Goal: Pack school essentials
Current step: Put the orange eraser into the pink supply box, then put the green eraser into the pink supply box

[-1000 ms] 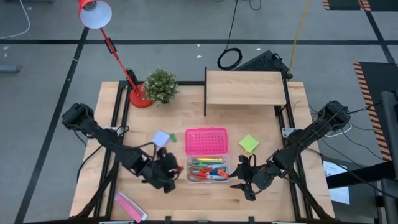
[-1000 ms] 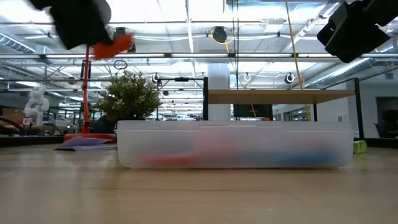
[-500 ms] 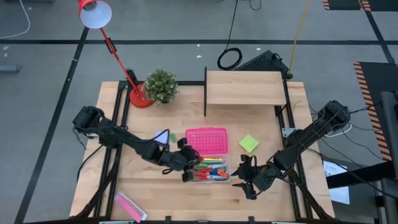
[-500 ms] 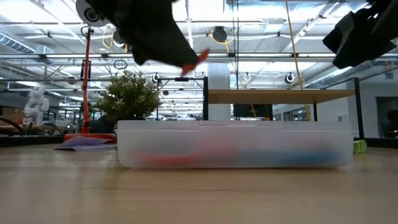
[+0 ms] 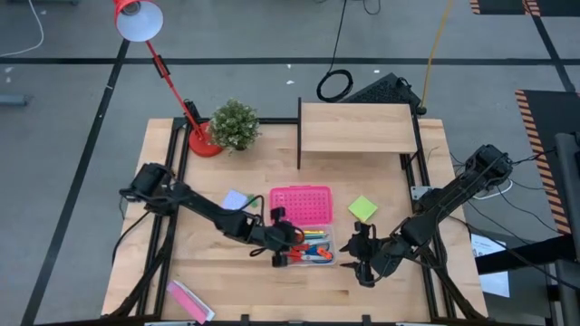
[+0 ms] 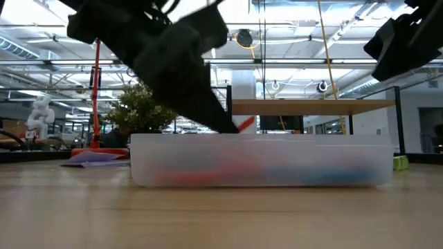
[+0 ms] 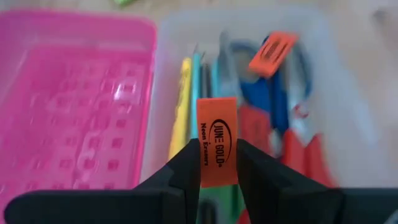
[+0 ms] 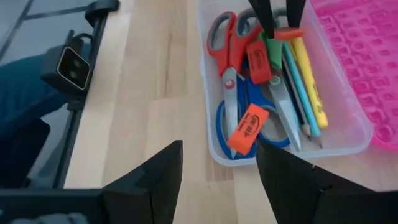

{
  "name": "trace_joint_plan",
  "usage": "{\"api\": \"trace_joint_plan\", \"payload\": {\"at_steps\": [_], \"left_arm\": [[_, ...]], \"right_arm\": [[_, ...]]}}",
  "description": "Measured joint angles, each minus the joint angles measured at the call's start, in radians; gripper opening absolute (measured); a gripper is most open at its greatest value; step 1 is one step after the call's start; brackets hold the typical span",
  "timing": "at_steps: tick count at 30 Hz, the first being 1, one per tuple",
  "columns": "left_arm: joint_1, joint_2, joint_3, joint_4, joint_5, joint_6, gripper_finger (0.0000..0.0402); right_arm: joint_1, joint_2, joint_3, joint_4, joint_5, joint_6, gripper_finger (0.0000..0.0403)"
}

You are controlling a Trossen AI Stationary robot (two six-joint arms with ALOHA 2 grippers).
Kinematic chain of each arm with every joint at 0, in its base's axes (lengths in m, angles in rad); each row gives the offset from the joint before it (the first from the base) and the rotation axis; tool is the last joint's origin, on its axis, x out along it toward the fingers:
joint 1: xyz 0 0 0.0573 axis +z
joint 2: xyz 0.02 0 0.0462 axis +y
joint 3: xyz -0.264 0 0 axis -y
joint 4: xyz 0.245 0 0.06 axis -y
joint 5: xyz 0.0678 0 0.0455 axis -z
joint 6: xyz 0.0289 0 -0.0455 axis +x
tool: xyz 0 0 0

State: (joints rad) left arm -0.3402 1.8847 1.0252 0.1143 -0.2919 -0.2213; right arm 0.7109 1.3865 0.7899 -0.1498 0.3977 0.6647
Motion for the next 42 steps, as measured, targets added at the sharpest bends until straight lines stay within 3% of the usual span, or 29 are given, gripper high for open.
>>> {"api": "trace_joint_plan", "payload": {"at_steps": [7,15,19,24,31,34,37,42], "left_arm": [[0.024,0.014,0.000,-0.012,0.015,-0.043,0.0108],[0.026,0.012,0.000,-0.012,0.018,-0.062,0.0205],[0.024,-0.054,0.002,-0.062,0.034,-0.070,0.0235],[0.015,-0.203,0.002,-0.243,0.000,-0.076,0.0241],[0.044,-0.353,0.002,-0.607,-0.190,-0.181,0.0241],[0.090,-0.377,0.002,-0.742,-0.174,-0.192,0.0241],[0.148,-0.373,0.000,-0.856,-0.079,-0.134,0.0241],[0.239,-0.356,-0.003,-0.908,0.002,0.048,0.0241]], "right_arm": [[0.000,-0.001,0.000,0.003,0.021,-0.003,0.0198],[0.000,-0.001,0.000,0.003,0.021,-0.004,0.0198],[0.000,-0.001,0.000,0.003,0.021,-0.004,0.0198],[0.000,-0.001,0.000,0.002,0.021,0.000,0.0198],[0.011,-0.001,0.000,0.007,0.020,0.012,0.0198],[0.011,-0.001,0.000,0.005,0.018,0.007,0.0198],[0.011,-0.001,0.000,0.000,0.016,-0.007,0.0198],[0.010,-0.001,0.000,-0.006,-0.010,-0.022,0.0198]]}}
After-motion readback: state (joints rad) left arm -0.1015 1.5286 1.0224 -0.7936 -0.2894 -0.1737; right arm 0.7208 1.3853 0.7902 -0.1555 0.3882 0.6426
